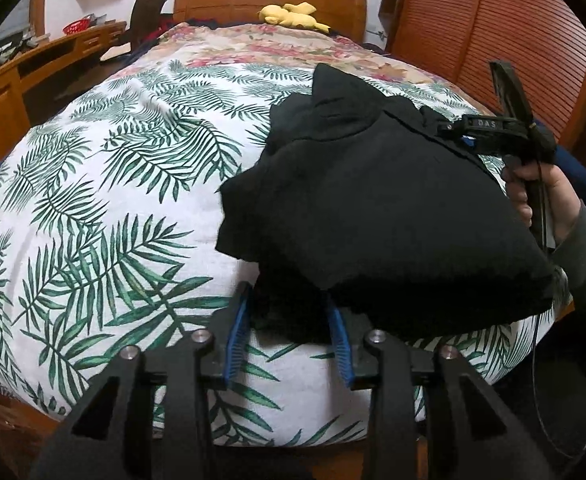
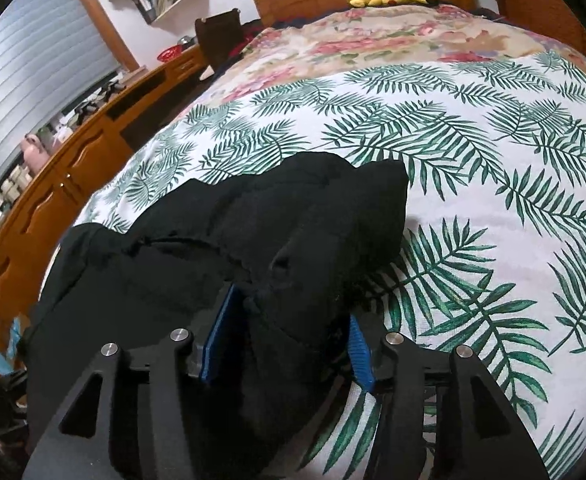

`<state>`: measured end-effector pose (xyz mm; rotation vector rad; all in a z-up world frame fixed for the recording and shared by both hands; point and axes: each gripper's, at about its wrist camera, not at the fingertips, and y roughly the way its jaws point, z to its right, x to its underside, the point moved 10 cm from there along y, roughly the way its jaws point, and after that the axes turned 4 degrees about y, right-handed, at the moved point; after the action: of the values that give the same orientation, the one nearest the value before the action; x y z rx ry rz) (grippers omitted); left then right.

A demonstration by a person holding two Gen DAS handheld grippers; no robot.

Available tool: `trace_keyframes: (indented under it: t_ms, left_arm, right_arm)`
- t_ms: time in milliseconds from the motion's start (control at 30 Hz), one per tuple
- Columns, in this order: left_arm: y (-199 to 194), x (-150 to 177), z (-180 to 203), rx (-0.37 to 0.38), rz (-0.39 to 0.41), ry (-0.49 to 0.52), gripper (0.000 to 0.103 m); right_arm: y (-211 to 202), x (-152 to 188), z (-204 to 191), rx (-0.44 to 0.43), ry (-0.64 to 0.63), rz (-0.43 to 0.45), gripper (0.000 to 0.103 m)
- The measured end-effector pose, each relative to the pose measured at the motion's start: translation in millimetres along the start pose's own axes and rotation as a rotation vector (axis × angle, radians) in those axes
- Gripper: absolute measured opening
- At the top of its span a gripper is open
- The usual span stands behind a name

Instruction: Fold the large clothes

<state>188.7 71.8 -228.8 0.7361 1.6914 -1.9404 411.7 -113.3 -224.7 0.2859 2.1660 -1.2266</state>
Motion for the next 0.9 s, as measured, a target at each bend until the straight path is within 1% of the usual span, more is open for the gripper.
trace_keyframes:
  t_ms: [33,67,133,233,300,367,500,700,900]
  left_arm:
    - [-0.9,-0.2,0.7,-0.003,0.004,0.005,0.020]
    - [-2.4,-0.3,1.3,-0.010,0.010,0.014,0.013]
    - [-8.2,-1.2,3.5,-0.002,0.029,0.031,0.009]
    - [-18.0,-4.7,3.1,0.015,0.059,0.027,0.006]
    - [-28.2,-9.6,1.5,0.023,0.093,0.022,0.005]
    - [-38.3,-14.6,-3.5,0.014,0.126,0.016,0.005]
    - [-54.8,-24.4,-25.6,0.005,0.170,-0.006,0.004]
    - [-82.1,-30.7,-88.6,-0.064,0.225,-0.046,0.004]
    - [-101.7,-25.4,-156.4,-0.138,0.257,-0.090,0.004]
  right_arm:
    - [-1.7,-1.3,-2.3,-0.003,-0.010,0.010,0.042]
    - [-4.3,-3.4,-4.8,-0.003,-0.020,0.025,0.039]
    - [-8.7,-6.7,-9.4,0.002,-0.040,0.045,0.028]
    - [-22.5,-13.9,-22.7,0.013,-0.084,0.102,0.023]
    - [-31.9,-19.3,-33.4,0.013,-0.106,0.135,0.021]
    - [-38.4,-24.9,-46.2,0.000,-0.124,0.168,0.020]
    - [-31.6,-31.3,-71.7,0.003,-0.160,0.166,0.020]
    - [-3.0,-54.0,-142.8,-0.002,-0.258,0.148,0.020]
    - [40.3,-65.4,-214.7,-0.020,-0.346,0.115,0.020]
